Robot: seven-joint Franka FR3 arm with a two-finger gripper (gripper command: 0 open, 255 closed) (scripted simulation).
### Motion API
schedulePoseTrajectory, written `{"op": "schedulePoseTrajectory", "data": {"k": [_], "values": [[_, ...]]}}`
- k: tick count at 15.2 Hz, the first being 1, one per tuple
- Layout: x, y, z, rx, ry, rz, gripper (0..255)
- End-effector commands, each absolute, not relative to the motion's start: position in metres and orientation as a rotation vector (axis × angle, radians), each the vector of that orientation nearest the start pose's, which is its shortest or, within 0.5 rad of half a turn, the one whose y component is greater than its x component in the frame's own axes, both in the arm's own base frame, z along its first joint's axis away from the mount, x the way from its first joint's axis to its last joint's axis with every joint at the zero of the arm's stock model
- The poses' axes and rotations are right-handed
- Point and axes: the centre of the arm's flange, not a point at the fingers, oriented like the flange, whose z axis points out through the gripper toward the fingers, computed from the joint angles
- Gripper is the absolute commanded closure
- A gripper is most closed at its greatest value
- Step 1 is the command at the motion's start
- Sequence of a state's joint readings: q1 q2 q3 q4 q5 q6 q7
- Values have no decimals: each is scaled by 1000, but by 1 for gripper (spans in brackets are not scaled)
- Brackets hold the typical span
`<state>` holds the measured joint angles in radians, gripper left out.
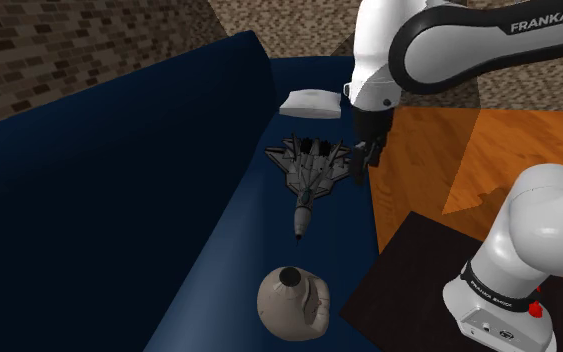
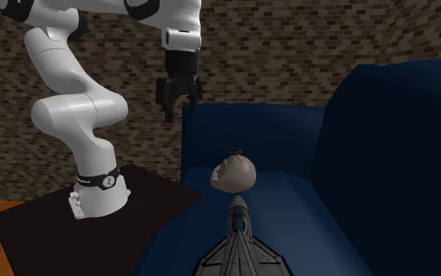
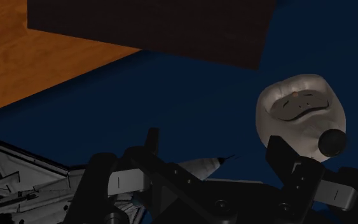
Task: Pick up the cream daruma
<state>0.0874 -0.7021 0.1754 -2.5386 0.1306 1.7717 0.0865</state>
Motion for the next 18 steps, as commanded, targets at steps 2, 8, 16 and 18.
{"op": "schedulePoseTrajectory", "data": {"k": [2,8,16,18], "values": [[324,137,466,-3129,-157,100,0],[333,205,428,-3125,-162,78,0],[347,295,378,-3119,-168,49,0],[350,318,366,-3117,-169,42,0]]}}
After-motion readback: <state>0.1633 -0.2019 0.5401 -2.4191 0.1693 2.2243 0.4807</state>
